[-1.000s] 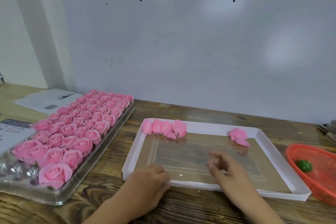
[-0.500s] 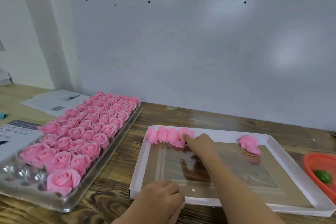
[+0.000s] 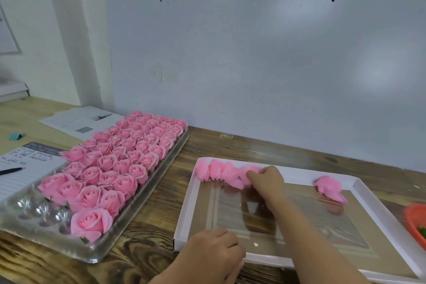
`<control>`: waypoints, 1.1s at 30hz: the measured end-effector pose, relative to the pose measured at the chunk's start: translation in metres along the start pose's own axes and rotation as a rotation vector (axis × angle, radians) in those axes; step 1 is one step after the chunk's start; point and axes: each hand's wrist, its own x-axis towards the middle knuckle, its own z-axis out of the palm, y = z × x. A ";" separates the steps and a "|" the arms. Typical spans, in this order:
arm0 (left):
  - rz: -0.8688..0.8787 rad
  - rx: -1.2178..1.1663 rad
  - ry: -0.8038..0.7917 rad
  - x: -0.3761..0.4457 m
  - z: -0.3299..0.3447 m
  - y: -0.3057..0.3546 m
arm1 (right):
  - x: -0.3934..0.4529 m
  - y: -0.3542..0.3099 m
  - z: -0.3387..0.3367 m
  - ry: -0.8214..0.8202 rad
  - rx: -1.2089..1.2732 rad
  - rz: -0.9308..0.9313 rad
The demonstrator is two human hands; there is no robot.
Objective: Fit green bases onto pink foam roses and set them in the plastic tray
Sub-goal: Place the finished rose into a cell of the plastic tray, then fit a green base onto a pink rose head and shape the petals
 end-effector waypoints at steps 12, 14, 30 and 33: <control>-0.697 -0.823 0.018 0.047 -0.026 0.015 | -0.098 0.023 -0.080 -0.354 0.753 -0.005; -0.677 -1.086 -0.034 0.067 -0.028 0.027 | -0.109 0.021 -0.079 -0.351 0.782 -0.048; -0.793 -1.488 0.182 0.088 -0.018 0.046 | -0.122 0.026 -0.084 -0.591 0.980 -0.063; -0.774 -1.502 0.190 0.087 -0.016 0.043 | -0.126 0.024 -0.081 -0.683 1.073 0.049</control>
